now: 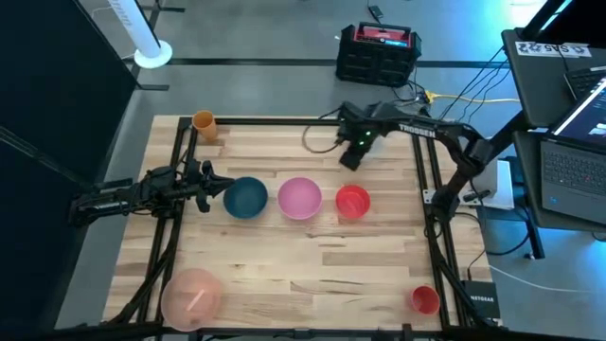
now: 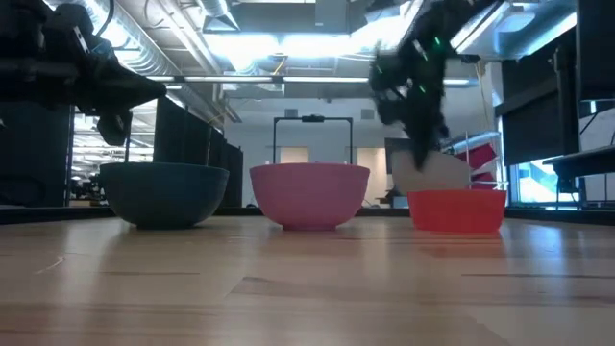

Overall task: Nest bowls inside each other
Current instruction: Stack the white bowl on top of the pink bowl

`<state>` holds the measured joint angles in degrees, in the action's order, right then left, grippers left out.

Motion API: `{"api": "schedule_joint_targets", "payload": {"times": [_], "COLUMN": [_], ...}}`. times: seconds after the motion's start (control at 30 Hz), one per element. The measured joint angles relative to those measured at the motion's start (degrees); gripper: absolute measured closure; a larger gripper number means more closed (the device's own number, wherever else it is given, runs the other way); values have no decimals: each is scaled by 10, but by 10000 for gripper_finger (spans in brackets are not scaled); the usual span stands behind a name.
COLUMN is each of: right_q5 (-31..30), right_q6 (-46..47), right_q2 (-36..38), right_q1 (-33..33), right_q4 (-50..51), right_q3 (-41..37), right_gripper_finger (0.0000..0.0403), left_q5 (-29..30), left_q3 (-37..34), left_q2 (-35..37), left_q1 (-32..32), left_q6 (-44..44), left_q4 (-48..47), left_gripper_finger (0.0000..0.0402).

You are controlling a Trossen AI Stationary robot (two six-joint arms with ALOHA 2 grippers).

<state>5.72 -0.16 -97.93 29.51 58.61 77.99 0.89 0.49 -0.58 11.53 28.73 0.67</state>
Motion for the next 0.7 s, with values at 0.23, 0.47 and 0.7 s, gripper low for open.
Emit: {"api": "schedule_joint_targets", "payload": {"times": [0.23,0.47,0.7], "right_q5": [4,26,49], "right_q6": [23,7,-10], "right_q2": [-9,-60,-112], "right_q1": [-137,-213,-289], "right_q4": [-9,-19,-28], "right_q3": [99,153,207], "right_gripper_finger": [403,403,403], "left_q5": [0,0,0], "left_q3": [0,0,0], "left_q2": [0,0,0], "left_q1": [0,0,0], "left_q6": [-2,-5,-9], "left_q4": [-1,-1,-2], "left_gripper_finger": [402,402,402]}}
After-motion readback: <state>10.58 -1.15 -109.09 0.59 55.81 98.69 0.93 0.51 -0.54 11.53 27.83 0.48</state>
